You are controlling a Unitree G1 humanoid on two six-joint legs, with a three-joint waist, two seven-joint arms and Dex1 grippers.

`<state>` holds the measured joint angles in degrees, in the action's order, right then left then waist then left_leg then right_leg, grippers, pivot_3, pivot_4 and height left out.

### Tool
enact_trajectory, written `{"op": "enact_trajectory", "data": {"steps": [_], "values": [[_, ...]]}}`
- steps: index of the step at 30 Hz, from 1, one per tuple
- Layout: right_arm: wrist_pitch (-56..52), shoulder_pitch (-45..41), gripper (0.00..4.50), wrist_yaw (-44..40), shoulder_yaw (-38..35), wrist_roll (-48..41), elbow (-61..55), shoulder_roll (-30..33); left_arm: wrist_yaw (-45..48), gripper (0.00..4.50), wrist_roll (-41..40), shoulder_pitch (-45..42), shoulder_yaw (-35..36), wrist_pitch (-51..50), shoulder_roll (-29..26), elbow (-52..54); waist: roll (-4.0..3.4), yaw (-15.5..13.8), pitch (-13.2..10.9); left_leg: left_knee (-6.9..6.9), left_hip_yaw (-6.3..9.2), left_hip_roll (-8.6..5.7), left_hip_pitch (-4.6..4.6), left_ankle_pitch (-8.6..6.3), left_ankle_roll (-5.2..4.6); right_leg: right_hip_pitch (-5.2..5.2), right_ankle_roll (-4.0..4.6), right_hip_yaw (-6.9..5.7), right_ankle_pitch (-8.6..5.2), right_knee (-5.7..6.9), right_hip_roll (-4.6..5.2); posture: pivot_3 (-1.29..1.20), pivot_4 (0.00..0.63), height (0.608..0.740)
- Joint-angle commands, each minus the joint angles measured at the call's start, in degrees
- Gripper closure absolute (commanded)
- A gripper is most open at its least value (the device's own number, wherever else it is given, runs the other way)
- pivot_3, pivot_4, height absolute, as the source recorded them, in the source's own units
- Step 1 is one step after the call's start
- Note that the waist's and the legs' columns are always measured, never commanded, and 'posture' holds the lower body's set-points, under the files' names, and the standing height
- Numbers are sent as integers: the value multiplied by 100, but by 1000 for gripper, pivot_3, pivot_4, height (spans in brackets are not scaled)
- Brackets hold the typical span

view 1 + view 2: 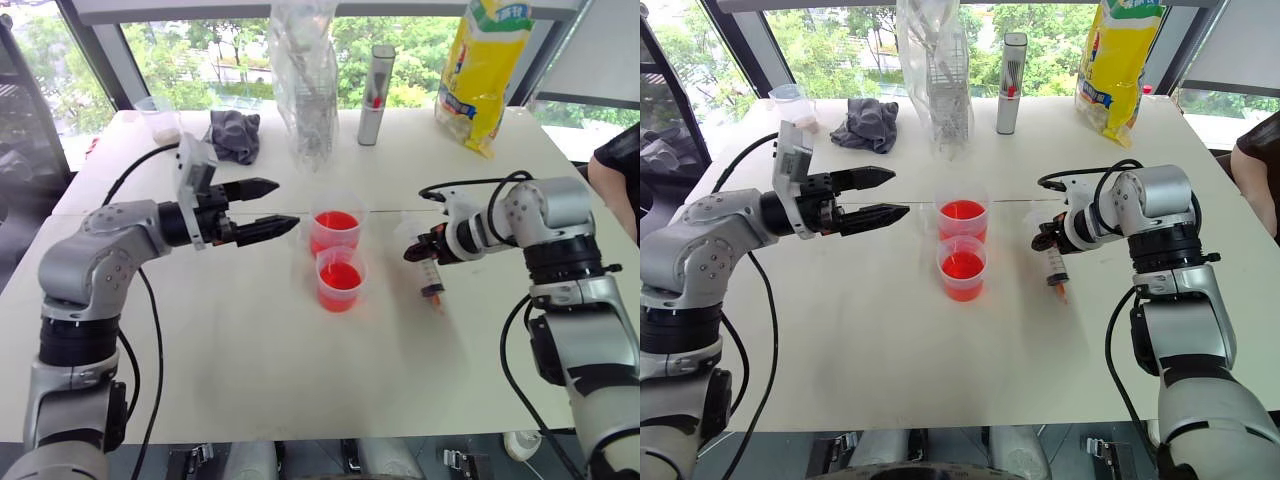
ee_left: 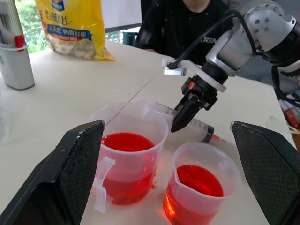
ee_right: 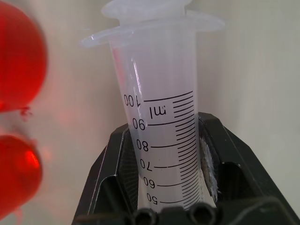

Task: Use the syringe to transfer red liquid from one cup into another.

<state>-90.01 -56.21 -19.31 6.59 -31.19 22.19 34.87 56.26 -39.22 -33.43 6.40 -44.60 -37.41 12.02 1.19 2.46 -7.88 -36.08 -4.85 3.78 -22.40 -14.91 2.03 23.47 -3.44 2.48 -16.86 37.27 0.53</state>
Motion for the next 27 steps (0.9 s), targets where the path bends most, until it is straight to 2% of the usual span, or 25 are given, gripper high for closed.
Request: {"op": "enact_trajectory", "data": {"steps": [1,2,3,6,7,10,15,17,22,25,27], "values": [[87,-6,2598,-107,9,204,-16,-58,63,10,-1,30,-91,65,-109,216,0,-1,0,0,0,0,1,0,0,-2,0,0,0,0,0,0,150,740],[71,2,2064,-126,-4,236,-32,-80,75,0,-6,39,-110,77,-129,225,0,1,0,-1,0,-1,1,0,0,-2,0,0,0,0,0,0,150,740],[65,13,1756,-147,-19,265,-59,-100,94,0,7,47,-141,95,-157,236,0,5,0,-2,0,-1,1,0,0,-2,0,0,0,0,0,0,150,740],[7,47,241,-215,-84,293,-234,-109,151,0,46,56,-222,116,-231,246,0,2,0,0,1,-2,1,0,0,-1,0,0,0,0,-1,0,150,740],[5,68,42,-236,-106,301,-331,-81,152,0,41,48,-235,108,-244,239,0,2,0,0,1,-2,1,0,0,-1,0,0,0,0,-2,0,150,740],[-42,195,42,-445,-169,166,-961,140,180,0,14,72,-243,76,-320,263,-1,-3,-1,0,0,-1,1,0,0,-1,0,-1,0,0,0,0,150,740],[-40,506,42,-1203,-277,-354,-2726,1211,295,0,-80,219,-99,3,-606,320,-7,-25,-4,6,2,0,-7,-1,-1,6,-2,-2,-1,-6,1,0,150,740],[291,698,42,-1726,-492,-653,-3431,1731,324,0,-149,295,-28,-41,-713,354,-7,-33,-4,7,3,0,-3,-2,-3,2,-2,-2,-1,-8,1,0,150,740],[1170,1588,42,-3019,-1595,-1416,-4754,2661,379,0,-254,425,50,-115,-925,442,-3,-16,-5,8,5,1,5,-4,-5,-6,-3,-5,-2,-10,0,0,150,740],[1861,2333,42,-3603,-2065,-1474,-5210,3056,386,0,-268,421,56,-145,-984,425,-3,-16,-5,6,5,1,10,-4,-5,-12,-3,-5,-2,-9,1,0,150,740],[2145,2685,42,-3665,-2249,-1439,-5358,3117,390,0,-300,414,63,-176,-1010,420,-2,-13,-4,5,6,1,12,-4,-5,-16,-4,-5,-2,-10,2,0,150,740]]}}
